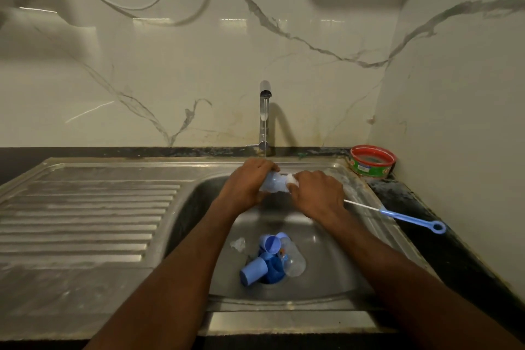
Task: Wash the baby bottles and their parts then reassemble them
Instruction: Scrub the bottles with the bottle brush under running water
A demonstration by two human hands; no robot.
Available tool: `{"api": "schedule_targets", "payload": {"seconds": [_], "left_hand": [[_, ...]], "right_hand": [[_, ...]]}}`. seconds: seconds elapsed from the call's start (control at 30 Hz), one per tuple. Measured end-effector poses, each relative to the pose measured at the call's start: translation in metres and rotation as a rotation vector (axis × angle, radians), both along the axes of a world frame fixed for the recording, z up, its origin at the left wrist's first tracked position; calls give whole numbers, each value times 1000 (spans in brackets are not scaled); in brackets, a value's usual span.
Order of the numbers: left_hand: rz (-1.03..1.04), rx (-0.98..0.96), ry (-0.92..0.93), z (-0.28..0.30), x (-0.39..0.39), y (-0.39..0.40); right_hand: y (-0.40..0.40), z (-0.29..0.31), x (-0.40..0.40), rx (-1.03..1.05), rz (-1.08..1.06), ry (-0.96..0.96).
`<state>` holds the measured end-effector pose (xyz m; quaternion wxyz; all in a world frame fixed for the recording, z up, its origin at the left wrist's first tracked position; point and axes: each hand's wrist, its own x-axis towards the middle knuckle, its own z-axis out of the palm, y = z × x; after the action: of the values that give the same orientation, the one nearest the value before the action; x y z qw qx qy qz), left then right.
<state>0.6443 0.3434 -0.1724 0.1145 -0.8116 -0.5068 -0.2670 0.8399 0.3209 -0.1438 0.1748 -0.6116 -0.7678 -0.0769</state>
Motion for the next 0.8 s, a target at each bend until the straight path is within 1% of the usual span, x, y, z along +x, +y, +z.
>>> {"api": "schedule_targets", "payload": {"seconds": [0.07, 0.17, 0.23, 0.33, 0.4, 0.47, 0.6, 0.7, 0.8], "left_hand": [[13, 114, 74, 2, 0, 2], [-41, 168, 36, -4, -1, 1], [-13, 176, 27, -5, 0, 0], [89, 154, 64, -2, 1, -1], [149, 143, 117, 2, 5, -5], [179, 146, 130, 4, 6, -7], [227, 159, 180, 2, 6, -9], [367, 103, 220, 0, -4, -12], [411, 52, 339, -1, -8, -14]], "right_hand": [[3, 3, -1, -82, 51, 70], [5, 9, 5, -196, 85, 192], [5, 10, 13, -228, 59, 216], [3, 11, 22, -157, -14, 103], [0, 15, 25, -67, -25, 30], [-4, 21, 26, -25, -14, -14], [-12, 32, 28, -43, -19, -96], [-16, 38, 37, -65, -61, -187], [-19, 39, 43, -91, -88, -194]]}}
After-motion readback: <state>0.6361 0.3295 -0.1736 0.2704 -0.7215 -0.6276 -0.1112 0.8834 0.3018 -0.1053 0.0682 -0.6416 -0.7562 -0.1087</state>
